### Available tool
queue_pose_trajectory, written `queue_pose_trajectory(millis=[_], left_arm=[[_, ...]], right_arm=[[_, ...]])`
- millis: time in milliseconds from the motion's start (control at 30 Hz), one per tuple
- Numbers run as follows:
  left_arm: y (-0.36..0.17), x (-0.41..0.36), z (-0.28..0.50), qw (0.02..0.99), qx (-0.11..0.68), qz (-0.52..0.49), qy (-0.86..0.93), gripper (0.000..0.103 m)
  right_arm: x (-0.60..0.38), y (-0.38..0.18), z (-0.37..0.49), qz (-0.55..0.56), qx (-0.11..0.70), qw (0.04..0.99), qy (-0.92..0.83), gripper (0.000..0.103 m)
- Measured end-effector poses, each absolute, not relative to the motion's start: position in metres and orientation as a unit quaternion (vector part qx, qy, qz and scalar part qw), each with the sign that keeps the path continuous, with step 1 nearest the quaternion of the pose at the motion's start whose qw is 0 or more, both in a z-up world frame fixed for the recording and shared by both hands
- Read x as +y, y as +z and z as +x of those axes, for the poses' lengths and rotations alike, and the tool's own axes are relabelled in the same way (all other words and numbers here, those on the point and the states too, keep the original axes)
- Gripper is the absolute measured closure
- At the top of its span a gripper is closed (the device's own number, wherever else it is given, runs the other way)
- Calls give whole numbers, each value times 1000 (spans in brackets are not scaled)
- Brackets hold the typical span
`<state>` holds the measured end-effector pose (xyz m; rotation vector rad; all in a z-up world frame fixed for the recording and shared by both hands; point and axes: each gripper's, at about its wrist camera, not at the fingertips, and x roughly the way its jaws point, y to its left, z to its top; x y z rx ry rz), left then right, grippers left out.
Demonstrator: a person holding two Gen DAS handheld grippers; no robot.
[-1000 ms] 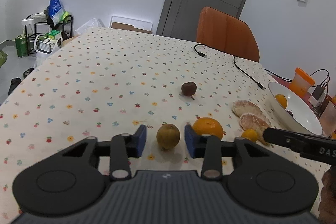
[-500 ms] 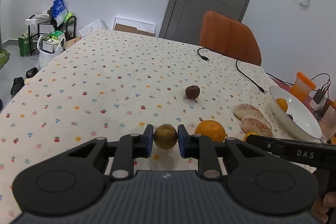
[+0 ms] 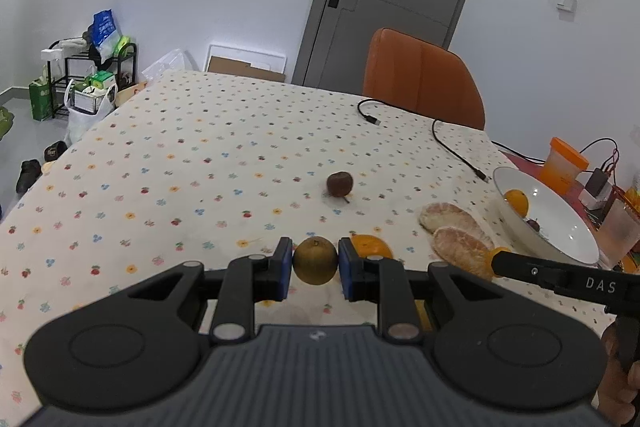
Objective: Organize fruits
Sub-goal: 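Close left tool on the brown kiwi while right tool grasps the small orange fruit, then carry both fruits over the white bowl and open both tools to release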
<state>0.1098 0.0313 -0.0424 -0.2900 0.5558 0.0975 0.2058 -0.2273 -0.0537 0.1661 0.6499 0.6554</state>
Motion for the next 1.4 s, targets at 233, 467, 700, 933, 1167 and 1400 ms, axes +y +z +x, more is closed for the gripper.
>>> queue_pose_trajectory(millis=[233, 467, 700, 933, 1167, 1400], left_arm=[[-36, 10, 112, 954, 270, -130, 28, 80], [-30, -14, 117, 957, 264, -118, 10, 80], [-29, -35, 124, 957, 268, -107, -10, 80], [-26, -58, 136, 958, 269, -93, -32, 80], [-26, -82, 150, 957, 275, -76, -57, 80], [-28, -107, 166, 953, 283, -63, -82, 80]], right_arm=[[-250, -48, 201, 90, 301, 900, 301, 81], [-279, -44, 198, 103, 288, 909, 282, 81], [-302, -43, 196, 113, 276, 917, 266, 81], [-321, -44, 196, 127, 267, 922, 251, 81], [-344, -44, 201, 137, 259, 929, 227, 81], [-365, -51, 209, 152, 258, 932, 204, 81]])
